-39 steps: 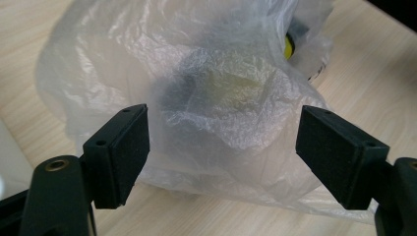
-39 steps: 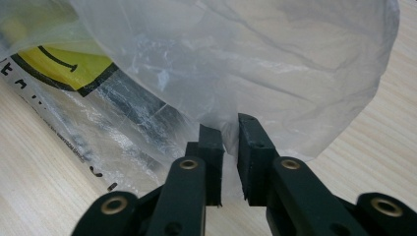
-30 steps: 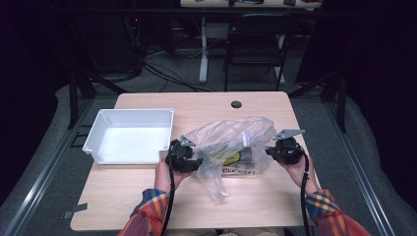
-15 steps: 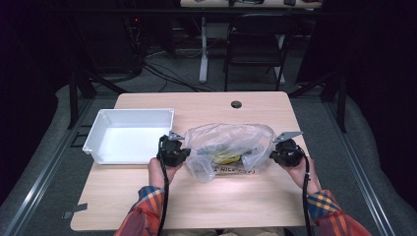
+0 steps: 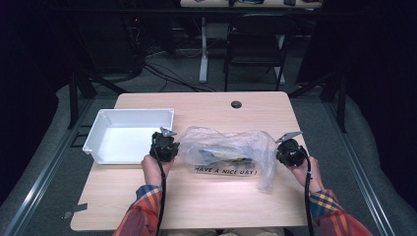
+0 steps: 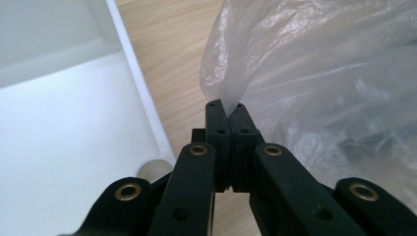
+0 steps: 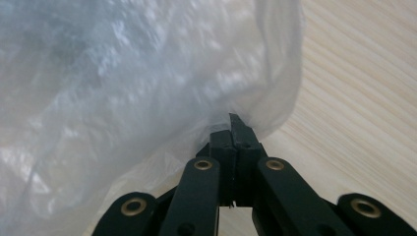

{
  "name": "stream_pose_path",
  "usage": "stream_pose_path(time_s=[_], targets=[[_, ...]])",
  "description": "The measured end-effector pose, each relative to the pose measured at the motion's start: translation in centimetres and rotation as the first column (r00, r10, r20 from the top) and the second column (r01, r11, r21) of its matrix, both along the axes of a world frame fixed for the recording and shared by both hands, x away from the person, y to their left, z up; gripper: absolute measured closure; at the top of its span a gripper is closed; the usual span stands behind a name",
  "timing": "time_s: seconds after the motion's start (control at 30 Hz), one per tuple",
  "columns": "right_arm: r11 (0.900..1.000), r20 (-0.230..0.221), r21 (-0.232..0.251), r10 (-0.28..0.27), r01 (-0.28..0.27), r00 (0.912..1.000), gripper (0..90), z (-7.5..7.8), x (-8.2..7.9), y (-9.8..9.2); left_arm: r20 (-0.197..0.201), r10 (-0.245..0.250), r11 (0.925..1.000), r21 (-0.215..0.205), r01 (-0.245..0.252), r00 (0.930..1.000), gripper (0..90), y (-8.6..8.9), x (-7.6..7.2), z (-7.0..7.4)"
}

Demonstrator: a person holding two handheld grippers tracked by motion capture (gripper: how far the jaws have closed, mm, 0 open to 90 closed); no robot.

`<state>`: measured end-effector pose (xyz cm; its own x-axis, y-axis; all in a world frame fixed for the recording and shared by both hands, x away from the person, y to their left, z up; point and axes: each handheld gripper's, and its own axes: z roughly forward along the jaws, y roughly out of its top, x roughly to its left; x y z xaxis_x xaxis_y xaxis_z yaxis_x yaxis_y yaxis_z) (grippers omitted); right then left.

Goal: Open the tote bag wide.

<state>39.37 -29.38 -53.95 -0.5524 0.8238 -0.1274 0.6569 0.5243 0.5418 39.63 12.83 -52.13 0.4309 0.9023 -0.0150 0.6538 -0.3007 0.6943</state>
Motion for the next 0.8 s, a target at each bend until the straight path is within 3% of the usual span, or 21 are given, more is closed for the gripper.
stream_pose_path(time_s=[0.17,0.23,0.3,0.33,0.43,0.73,0.8], targets=[[0.999,-0.019,-0.033,-0.013,0.012,0.9997,90.0,-0.4,0.1,-0.2,-0.01,0.002,0.9993,0.037,-0.002,0.9999,89.7,-0.2,0.1,-0.3],[1.0,-0.035,-0.026,0.003,-0.004,0.9994,90.0,-0.4,0.2,-0.1,-0.021,-0.012,0.9995,0.03,0.013,0.9997,89.5,-0.3,0.2,-0.4],[1.0,-0.045,-0.008,0.012,-0.013,0.9989,89.7,-0.2,0.0,-0.1,-0.026,-0.033,0.9994,-0.012,0.033,0.9991,88.9,-0.1,0.2,-0.5],[1.0,-0.041,0.007,0.02,-0.02,0.9989,87.0,0.0,0.0,-0.2,-0.024,-0.038,0.9987,-0.036,0.037,0.999,88.2,0.0,0.1,-0.5],[0.999,-0.029,0.038,0.032,-0.03,0.9991,77.6,1.2,-0.3,-0.4,-0.021,-0.042,0.9981,-0.045,0.041,0.9989,86.3,0.1,0.1,-0.4],[0.991,-0.011,0.115,0.072,-0.07,0.9973,51.0,4.0,-1.0,-1.9,-0.008,-0.03,0.9986,-0.045,0.03,0.9995,84.6,0.1,0.1,-0.4],[0.987,-0.008,0.137,0.088,-0.086,0.9961,48.7,4.5,-1.2,-2.1,-0.007,-0.029,0.9987,-0.042,0.029,0.9996,83.9,0.1,0.1,-0.4]])
